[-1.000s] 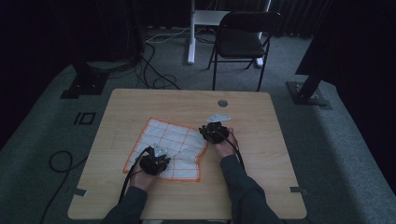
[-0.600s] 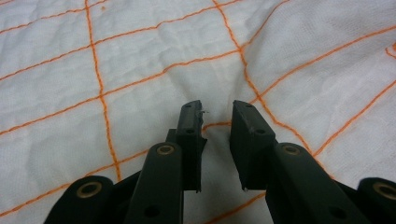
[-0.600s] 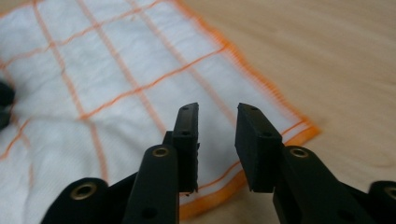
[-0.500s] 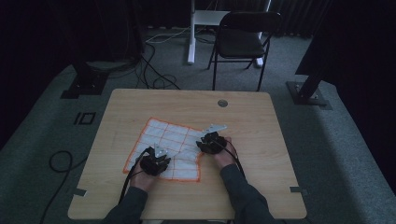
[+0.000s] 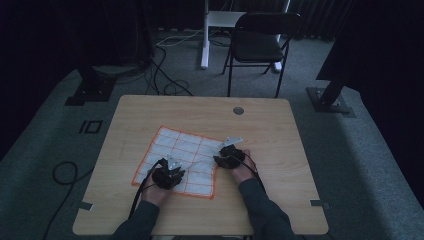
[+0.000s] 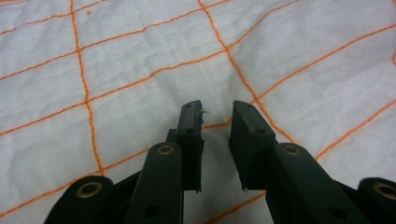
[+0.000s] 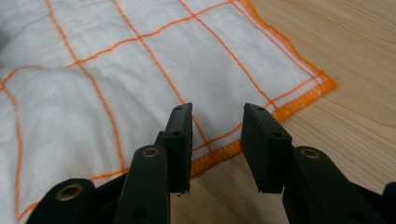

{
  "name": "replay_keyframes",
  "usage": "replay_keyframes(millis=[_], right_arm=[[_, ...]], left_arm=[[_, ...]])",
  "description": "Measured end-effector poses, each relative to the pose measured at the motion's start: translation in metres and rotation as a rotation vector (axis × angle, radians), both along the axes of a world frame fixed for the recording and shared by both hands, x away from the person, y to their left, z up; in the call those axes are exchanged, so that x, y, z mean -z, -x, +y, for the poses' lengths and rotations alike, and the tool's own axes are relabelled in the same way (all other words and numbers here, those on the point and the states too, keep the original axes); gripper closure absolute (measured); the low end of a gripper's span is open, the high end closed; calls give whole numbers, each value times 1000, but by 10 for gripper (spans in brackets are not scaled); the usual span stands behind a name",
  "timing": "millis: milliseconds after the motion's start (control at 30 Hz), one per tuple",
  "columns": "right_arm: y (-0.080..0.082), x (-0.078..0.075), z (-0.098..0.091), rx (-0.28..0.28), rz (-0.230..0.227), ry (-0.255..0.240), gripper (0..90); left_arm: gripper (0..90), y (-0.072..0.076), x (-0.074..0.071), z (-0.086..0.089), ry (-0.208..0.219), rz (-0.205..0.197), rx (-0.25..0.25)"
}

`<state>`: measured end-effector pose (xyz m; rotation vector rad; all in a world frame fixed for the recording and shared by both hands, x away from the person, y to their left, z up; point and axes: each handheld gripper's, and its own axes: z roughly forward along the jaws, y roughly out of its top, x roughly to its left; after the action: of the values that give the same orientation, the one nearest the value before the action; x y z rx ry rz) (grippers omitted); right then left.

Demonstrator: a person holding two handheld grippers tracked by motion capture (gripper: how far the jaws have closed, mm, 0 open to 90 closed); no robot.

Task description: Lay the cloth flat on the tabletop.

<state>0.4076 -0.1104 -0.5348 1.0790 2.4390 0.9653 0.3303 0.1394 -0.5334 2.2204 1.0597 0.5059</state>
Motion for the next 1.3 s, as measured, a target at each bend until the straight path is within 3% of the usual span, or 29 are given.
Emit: replay_keyframes(millis=[167, 467, 600, 833, 933, 1033, 1167, 1300], right_arm=[[-4, 0, -4, 30, -15, 21, 654], [-13, 1, -17, 71, -10, 13, 650], [-14, 0, -21, 80, -12, 17, 650], [-16, 0, -32, 105, -8, 17, 650], [-16, 0, -35, 109, -9, 22, 650], [-15, 0, -38, 109, -9, 24, 648], [-16, 0, -40, 113, -9, 28, 648], [-17, 0, -45, 127, -8, 29, 646]], left_arm=[[743, 1, 0, -6, 8, 9, 8], [714, -2, -6, -14, 2, 9, 45], [706, -6, -14, -1, 16, -16, -4], [706, -10, -11, 37, 15, 0, -119], [707, -7, -4, 45, -5, 20, -125], [713, -1, -1, 46, 16, 17, -129], [725, 4, -1, 41, 4, 9, -117], [727, 13, 1, 35, 37, 18, -111]])
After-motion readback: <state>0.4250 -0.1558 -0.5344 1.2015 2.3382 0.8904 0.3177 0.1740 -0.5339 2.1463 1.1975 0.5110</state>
